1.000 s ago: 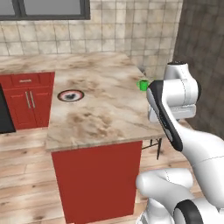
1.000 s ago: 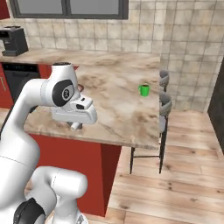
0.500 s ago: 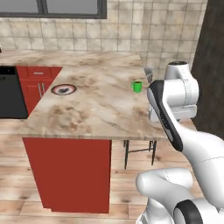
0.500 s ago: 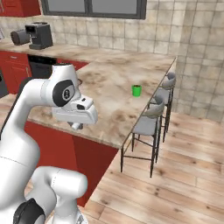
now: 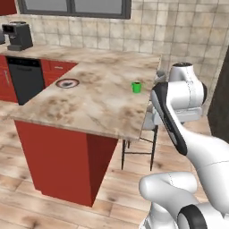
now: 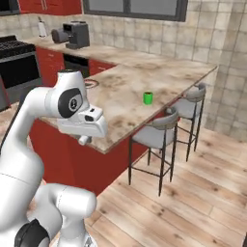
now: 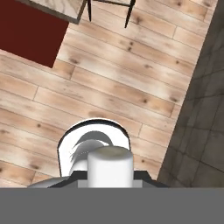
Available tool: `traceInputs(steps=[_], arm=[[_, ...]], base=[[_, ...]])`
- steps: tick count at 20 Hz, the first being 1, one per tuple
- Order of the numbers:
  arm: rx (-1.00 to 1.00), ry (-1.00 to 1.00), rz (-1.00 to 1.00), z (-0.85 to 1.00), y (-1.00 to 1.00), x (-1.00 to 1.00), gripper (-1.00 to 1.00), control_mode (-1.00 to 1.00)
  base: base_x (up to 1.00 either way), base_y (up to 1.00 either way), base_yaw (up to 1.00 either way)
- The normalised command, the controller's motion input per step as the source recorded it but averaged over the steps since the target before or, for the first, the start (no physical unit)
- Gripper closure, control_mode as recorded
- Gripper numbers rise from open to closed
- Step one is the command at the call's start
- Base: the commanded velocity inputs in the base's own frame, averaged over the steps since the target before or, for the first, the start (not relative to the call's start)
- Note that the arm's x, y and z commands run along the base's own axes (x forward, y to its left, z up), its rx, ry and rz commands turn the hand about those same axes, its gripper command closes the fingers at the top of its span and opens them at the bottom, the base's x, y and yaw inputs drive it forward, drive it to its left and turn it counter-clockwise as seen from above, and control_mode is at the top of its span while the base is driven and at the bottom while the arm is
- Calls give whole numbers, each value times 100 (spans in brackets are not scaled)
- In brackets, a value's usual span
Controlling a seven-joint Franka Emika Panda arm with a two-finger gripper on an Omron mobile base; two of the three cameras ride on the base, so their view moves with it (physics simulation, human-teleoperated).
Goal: Pick up the marshmallow and place it in the cup of hot chocolate on the dining counter.
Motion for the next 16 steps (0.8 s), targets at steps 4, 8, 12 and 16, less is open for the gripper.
traceInputs(steps=[4,8,12,16], arm=[[0,0,0,0,0,0,100,100],[0,0,0,0,0,0,100,100],[0,0,0,0,0,0,100,100],[0,0,0,0,0,0,100,100]], base=[[0,-92,63],[0,-94,59],[7,-100,54],[9,-100,54]])
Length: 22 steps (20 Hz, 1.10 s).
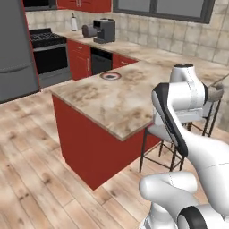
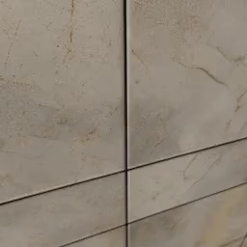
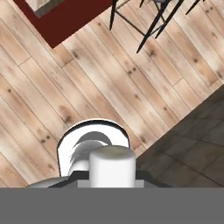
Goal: Pick up the marshmallow and place it in the cup of hot chocolate on the dining counter.
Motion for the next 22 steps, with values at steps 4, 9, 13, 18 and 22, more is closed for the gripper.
traceInputs(steps=[4,9,13,18,22], arm=[[0,0,0,0,0,0,100,100],[0,0,0,0,0,0,100,100],[0,0,0,0,0,0,100,100],[0,0,0,0,0,0,100,100],[0,0,0,0,0,0,100,100]], base=[[14,-100,42],[30,-100,31],[30,-100,26],[28,-100,23],[53,-75,21]])
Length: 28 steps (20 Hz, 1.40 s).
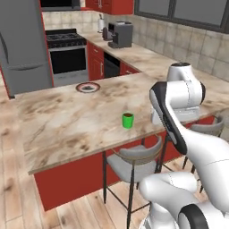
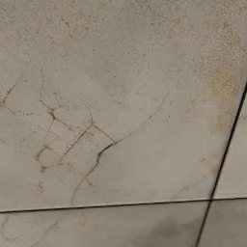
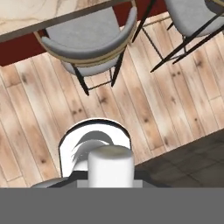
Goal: Pick up the marshmallow and place it in the cup of hot chocolate on the dining counter.
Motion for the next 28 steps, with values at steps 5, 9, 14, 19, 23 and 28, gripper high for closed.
traceInputs(steps=[5,9,14,19,23,28], arm=[[0,0,0,0,0,0,100,100],[0,0,0,0,0,0,100,100],[0,0,0,0,0,0,100,100],[0,0,0,0,0,0,100,100],[0,16,29,-29,0,48,100,-100],[0,21,40,-19,-2,48,100,-100]], base=[[56,-31,13],[58,-23,10],[64,-9,15],[66,-8,18],[0,0,0],[0,0,0]])
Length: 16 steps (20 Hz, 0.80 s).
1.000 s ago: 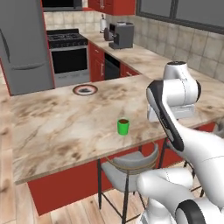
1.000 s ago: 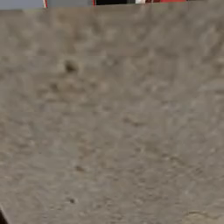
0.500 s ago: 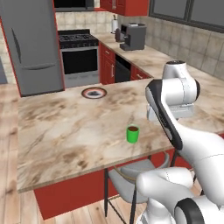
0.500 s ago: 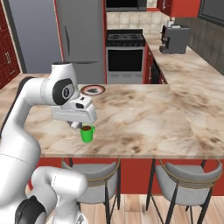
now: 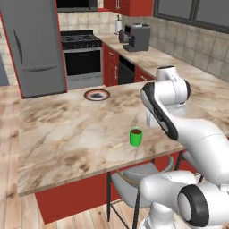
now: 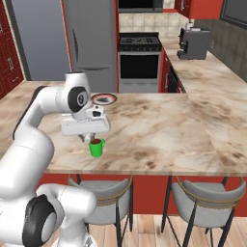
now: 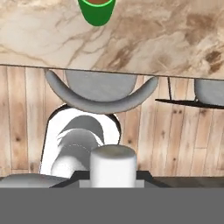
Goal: Pick up the marshmallow and place it in the cup of hot chocolate on the dining counter.
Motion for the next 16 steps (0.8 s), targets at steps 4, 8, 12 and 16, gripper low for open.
traceInputs(steps=[4,8,12,16], arm=[[0,20,36,-14,0,64,100,-100],[5,17,32,-1,0,55,100,-100],[19,11,21,-2,0,49,100,-100],[30,3,12,-8,1,37,100,-100]], base=[[0,0,0],[0,0,0],[0,0,0],[0,0,0]])
